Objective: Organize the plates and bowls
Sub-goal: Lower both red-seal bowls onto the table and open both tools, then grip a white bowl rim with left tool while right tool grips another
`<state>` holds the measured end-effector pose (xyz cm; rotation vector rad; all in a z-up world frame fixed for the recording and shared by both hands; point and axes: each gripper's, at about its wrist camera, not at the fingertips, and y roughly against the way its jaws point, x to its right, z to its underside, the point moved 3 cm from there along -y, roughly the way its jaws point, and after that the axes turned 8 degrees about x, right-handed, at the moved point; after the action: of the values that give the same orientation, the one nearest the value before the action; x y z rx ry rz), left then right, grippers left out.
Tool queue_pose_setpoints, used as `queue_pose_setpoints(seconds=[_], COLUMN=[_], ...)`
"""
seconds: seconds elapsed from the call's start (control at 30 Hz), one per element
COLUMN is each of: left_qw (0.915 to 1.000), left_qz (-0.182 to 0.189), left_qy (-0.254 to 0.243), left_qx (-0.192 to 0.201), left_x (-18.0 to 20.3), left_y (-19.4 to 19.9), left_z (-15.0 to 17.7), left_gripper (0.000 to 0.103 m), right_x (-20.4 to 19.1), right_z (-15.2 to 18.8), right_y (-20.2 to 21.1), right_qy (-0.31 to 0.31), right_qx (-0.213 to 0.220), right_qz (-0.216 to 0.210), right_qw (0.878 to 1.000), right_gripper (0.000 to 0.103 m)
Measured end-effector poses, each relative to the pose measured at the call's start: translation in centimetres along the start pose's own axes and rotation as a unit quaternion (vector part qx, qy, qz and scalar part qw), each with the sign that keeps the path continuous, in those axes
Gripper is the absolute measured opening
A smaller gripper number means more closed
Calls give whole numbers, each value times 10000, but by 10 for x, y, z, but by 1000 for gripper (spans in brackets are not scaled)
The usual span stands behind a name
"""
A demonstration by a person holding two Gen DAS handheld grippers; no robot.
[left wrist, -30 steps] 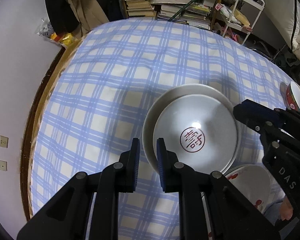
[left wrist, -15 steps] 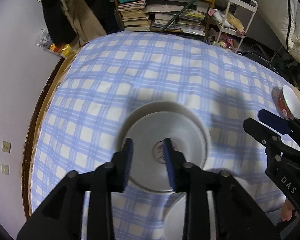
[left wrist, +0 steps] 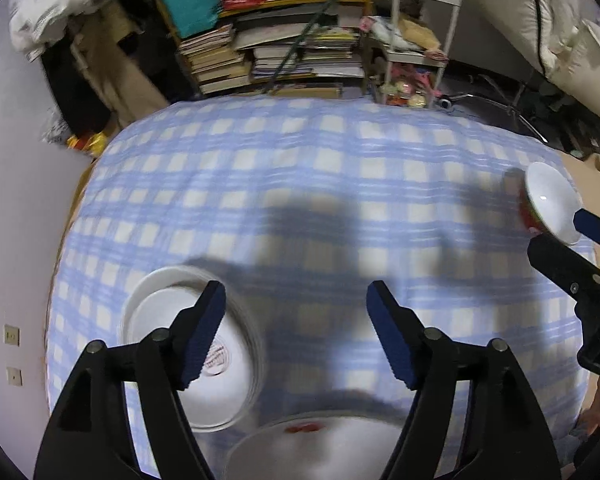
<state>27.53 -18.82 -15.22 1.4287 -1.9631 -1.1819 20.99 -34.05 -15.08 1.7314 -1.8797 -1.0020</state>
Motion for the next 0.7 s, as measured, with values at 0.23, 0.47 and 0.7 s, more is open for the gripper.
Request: queue_pose_setpoints(seconds=[0.23,0.47,0.7], left_qw=[9995,9974,9941], left_qz=[197,658,904], left_qy=[-235,-270,-596], left_qx=[78,113,69], left_x=[54,102,157], left_y=[-9,-20,-36], left_z=[-30,-56,-64], left_gripper=[73,73,73], right_x=[56,103,150], right_z=[-6,-4,0], right_y=[5,4,1], right_qy=[-212,-484,-768], right_qx=[120,177,208], right_qz=[292,501,707], right_qw=[9993,9974,9943], right_gripper=[99,99,99])
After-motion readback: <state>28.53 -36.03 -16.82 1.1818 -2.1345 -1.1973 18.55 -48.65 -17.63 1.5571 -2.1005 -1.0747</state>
